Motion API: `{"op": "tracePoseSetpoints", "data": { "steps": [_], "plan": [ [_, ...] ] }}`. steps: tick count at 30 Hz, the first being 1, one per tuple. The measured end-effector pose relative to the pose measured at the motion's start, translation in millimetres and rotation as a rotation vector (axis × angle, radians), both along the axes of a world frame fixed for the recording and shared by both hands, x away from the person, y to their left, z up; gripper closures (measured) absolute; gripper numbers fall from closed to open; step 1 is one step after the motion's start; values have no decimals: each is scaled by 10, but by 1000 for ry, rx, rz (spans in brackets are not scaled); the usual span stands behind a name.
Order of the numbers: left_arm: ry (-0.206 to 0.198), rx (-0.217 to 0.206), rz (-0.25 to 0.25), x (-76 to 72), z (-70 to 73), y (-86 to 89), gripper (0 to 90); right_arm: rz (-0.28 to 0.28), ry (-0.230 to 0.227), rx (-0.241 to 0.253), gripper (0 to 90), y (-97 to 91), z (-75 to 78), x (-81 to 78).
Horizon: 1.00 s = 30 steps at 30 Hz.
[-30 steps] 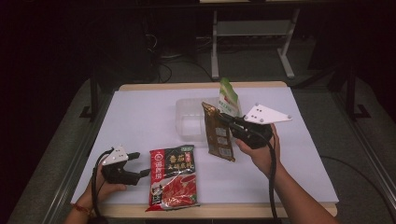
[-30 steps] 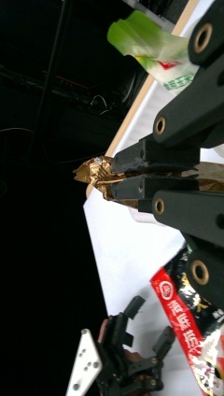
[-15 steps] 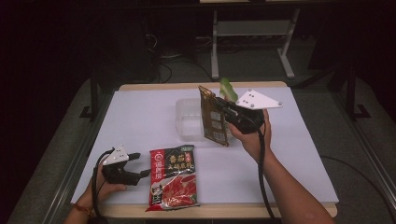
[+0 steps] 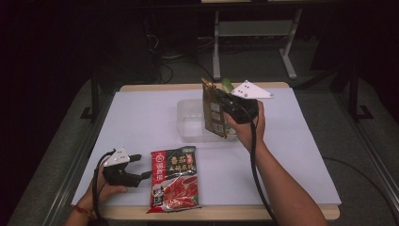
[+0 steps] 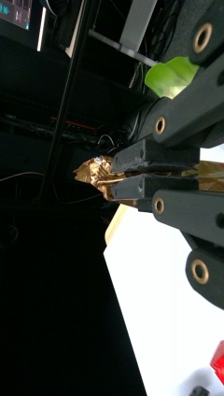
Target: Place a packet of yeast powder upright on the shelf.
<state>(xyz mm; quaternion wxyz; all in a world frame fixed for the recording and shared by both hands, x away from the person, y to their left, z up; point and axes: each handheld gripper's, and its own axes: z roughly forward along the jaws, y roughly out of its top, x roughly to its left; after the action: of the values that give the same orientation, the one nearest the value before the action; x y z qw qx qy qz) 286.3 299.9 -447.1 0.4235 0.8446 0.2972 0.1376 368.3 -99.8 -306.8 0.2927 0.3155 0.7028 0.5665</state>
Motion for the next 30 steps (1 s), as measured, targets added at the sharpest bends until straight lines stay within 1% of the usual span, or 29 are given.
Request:
{"op": "tracePoseSetpoints", "data": {
  "steps": [4, 7, 9, 12, 18, 20, 22, 24, 27, 28, 30],
  "plan": [
    [-1, 0, -2, -3, 1, -1, 192, -20, 7, 2, 859, 62, -19, 87],
    [2, -3, -4, -6, -1, 1, 192, -45, 6, -9, 858, 104, -39, 154],
    [1, -3, -5, -10, -4, 3, 192, -57, 13, -4, 858, 127, -52, 191],
    [-1, 3, -9, -10, -9, 8, 192, -80, 4, -19, 858, 171, -68, 235],
    [0, 2, -11, -10, -16, 7, 192, -117, 3, -34, 858, 255, -113, 318],
    [1, 1, -12, -10, -18, 7, 192, -112, 13, -25, 859, 288, -142, 353],
    [1, 1, -10, -13, -19, 8, 192, -118, 10, -32, 859, 320, -161, 369],
    [1, 0, -9, -15, -20, 8, 192, -117, 18, -23, 859, 342, -174, 388],
    [1, 0, -9, -18, -25, 9, 193, -114, 17, -20, 859, 376, -187, 405],
    [1, 2, -9, -18, -26, 10, 193, -116, 11, -28, 859, 398, -193, 408],
    [-1, 3, -8, -20, -24, 10, 193, -114, 14, -28, 860, 431, -200, 414]
  ]
}}
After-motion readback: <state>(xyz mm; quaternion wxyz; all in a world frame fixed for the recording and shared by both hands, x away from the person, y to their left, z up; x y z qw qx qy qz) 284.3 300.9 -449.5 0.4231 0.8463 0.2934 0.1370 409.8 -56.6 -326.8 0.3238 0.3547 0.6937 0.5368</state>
